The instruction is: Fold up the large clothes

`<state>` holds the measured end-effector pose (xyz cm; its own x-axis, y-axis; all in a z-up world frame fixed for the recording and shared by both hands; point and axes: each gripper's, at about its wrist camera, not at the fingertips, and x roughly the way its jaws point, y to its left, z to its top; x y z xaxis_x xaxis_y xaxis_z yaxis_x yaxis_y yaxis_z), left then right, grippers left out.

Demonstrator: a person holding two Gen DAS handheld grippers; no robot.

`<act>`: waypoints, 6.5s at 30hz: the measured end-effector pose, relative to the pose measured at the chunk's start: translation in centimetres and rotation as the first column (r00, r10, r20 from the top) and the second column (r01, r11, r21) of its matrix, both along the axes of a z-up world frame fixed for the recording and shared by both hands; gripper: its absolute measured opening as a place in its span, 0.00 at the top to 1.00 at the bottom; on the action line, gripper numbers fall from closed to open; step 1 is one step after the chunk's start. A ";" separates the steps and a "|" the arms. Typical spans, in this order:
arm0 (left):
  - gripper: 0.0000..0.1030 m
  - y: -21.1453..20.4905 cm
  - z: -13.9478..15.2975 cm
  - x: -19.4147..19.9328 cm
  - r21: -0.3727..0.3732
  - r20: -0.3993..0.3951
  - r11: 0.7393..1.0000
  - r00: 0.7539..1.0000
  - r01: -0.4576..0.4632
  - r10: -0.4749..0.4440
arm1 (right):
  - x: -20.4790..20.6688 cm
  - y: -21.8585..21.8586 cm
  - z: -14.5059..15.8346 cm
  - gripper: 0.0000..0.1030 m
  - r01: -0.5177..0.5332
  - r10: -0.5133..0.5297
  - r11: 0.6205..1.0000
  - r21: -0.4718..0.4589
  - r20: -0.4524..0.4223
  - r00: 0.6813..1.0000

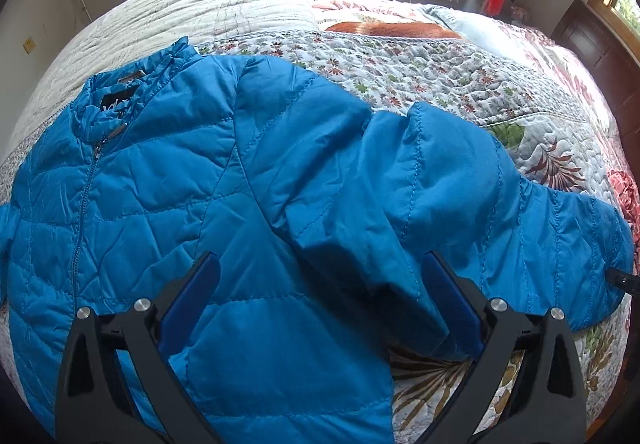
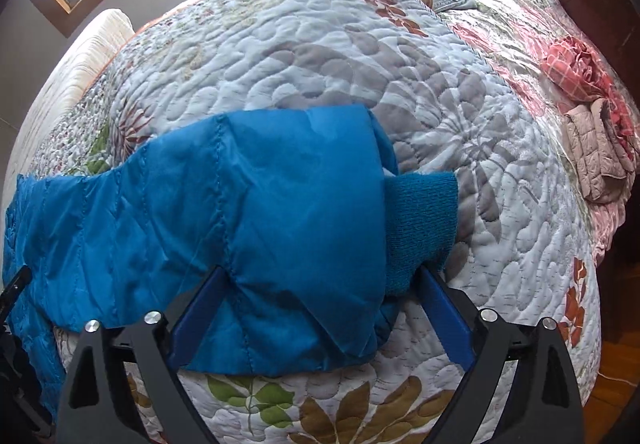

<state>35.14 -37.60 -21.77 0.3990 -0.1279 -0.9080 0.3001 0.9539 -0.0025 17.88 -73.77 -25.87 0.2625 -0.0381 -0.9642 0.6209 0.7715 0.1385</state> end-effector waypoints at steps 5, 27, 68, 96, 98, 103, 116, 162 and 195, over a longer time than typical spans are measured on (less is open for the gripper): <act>0.03 0.1 -0.1 0.2 -0.016 -0.016 1.000 1.000 0.012 -0.012 | 0.2 1.1 1.9 0.64 -0.015 0.014 0.999 0.028 0.051 0.999; 0.03 14.3 3.9 1.4 -0.072 -0.001 0.989 0.992 -0.125 0.126 | 11.3 24.8 11.1 0.74 -0.458 0.455 0.887 -0.062 0.288 0.842; 0.57 10.3 -1.1 3.8 -0.303 -0.250 0.950 0.968 -0.072 -0.007 | 7.0 19.7 6.8 0.55 -0.329 0.291 0.941 0.077 0.311 0.905; 0.82 34.6 4.5 6.3 -0.177 0.010 0.917 0.930 -0.359 0.366 | 15.7 30.2 4.2 0.48 -0.472 0.412 0.856 0.208 0.277 0.868; 0.81 34.4 2.9 6.2 -0.153 -0.015 0.918 0.930 -0.365 0.367 | 15.9 30.6 3.5 0.55 -0.464 0.424 0.870 0.167 0.226 0.877; 0.70 34.7 -0.2 6.3 -0.120 -0.055 0.925 0.933 -0.359 0.355 | 16.0 30.7 1.0 0.55 -0.448 0.420 0.876 0.180 0.172 0.891; 0.39 37.6 6.2 3.8 -0.064 0.067 0.925 0.923 -0.376 0.380 | 14.1 32.5 8.2 0.52 -0.465 0.451 0.885 0.011 0.229 0.863; 0.18 66.7 2.5 -4.9 -0.072 -0.041 0.561 0.565 -0.824 0.824 | 14.2 46.0 5.7 0.42 -0.633 0.614 0.774 0.026 0.214 0.760; 0.91 74.0 1.8 -2.7 -0.274 -0.065 0.479 0.513 -0.834 0.856 | 16.9 49.0 1.9 0.40 -0.648 0.648 0.761 -0.006 0.031 0.761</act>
<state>32.46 36.42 -19.96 0.4964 0.1036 -0.8619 -0.6413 0.7130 -0.2836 34.82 -24.75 -23.94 0.2506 0.1560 -0.9554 -0.0315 0.9877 0.1530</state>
